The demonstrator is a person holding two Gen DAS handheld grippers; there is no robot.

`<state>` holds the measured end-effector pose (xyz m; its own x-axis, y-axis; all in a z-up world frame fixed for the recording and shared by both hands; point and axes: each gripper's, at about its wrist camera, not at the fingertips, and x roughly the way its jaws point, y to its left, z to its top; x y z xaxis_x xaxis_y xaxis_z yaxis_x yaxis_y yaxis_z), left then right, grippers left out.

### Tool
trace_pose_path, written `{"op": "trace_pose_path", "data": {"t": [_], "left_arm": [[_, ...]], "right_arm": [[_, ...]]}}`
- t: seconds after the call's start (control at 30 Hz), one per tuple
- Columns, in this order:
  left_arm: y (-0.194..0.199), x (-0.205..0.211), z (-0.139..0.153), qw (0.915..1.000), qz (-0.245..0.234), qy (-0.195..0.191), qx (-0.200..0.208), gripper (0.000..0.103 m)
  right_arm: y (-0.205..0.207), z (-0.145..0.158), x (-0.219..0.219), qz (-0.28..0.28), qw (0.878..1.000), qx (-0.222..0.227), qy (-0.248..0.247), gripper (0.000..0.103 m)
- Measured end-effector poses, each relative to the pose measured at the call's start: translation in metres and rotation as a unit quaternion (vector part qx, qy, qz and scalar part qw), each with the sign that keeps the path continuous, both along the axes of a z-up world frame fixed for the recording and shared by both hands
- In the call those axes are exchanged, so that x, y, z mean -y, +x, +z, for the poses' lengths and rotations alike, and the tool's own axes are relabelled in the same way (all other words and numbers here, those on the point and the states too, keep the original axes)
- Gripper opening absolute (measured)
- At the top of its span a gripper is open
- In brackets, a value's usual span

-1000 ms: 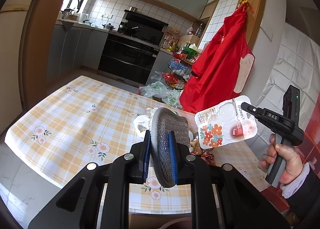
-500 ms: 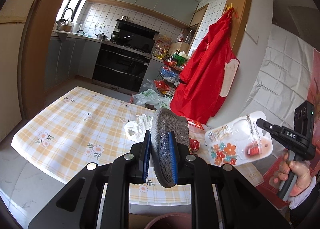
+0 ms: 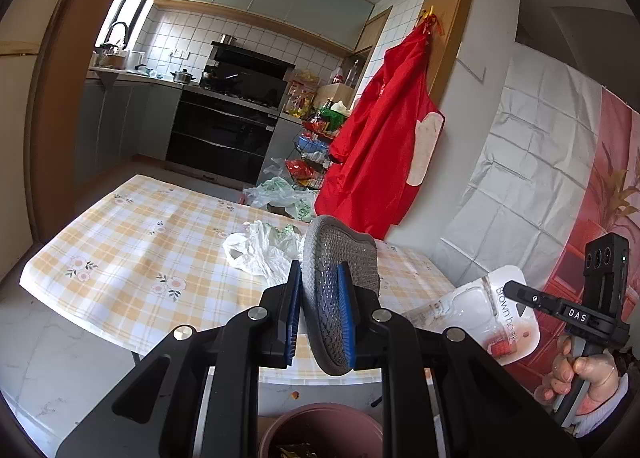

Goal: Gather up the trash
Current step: 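Carry the grey pad and white packaging over the maroon bin, then open the right gripper to drop the packaging, then the left to drop the pad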

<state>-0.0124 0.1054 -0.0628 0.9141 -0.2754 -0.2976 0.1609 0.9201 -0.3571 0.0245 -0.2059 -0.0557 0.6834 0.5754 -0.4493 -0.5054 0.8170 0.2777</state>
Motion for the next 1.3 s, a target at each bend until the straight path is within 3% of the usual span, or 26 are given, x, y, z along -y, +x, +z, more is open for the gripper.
{"op": "trace_pose_path", "data": {"t": [0.33,0.4,0.47,0.53,0.6,0.63,0.67,0.83,1.23,1.3], "left_arm": [[0.002,0.006,-0.002,0.9999,-0.008,0.002,-0.007,0.017],[0.005,0.007,-0.005,0.9999,-0.008,0.002,-0.012,0.017],[0.006,0.007,-0.008,0.9998,-0.01,0.001,-0.017,0.017],[0.006,0.008,-0.009,0.9998,-0.011,0.001,-0.019,0.017],[0.006,0.008,-0.01,0.9997,-0.013,0.001,-0.02,0.017],[0.006,0.008,-0.01,0.9997,-0.015,0.001,-0.02,0.017],[0.006,0.009,-0.01,0.9997,-0.016,0.001,-0.02,0.016],[0.006,0.015,-0.013,0.9991,-0.035,0.003,-0.022,0.016],[0.011,0.061,-0.023,0.993,-0.108,0.023,-0.042,0.016],[0.012,0.068,-0.024,0.9916,-0.117,0.034,-0.044,0.029]], "right_arm": [[-0.005,-0.012,-0.007,0.019,0.999,-0.032,-0.009,0.007],[-0.004,-0.014,-0.011,0.023,0.999,-0.036,-0.011,0.013],[-0.005,-0.015,-0.014,0.026,0.999,-0.037,-0.011,0.03],[-0.005,-0.014,-0.015,0.021,0.999,-0.033,-0.01,0.038],[-0.006,-0.011,-0.013,0.006,1.0,-0.023,-0.013,0.065],[-0.008,-0.008,-0.012,-0.013,1.0,-0.012,-0.018,0.084],[-0.01,-0.005,-0.009,-0.027,0.999,0.001,-0.019,0.093],[-0.013,0.003,-0.002,-0.056,0.998,0.025,-0.017,0.094],[-0.005,-0.003,0.014,-0.093,0.996,0.013,-0.01,0.097],[-0.005,-0.004,0.016,-0.099,0.995,0.011,-0.009,0.097]]}}
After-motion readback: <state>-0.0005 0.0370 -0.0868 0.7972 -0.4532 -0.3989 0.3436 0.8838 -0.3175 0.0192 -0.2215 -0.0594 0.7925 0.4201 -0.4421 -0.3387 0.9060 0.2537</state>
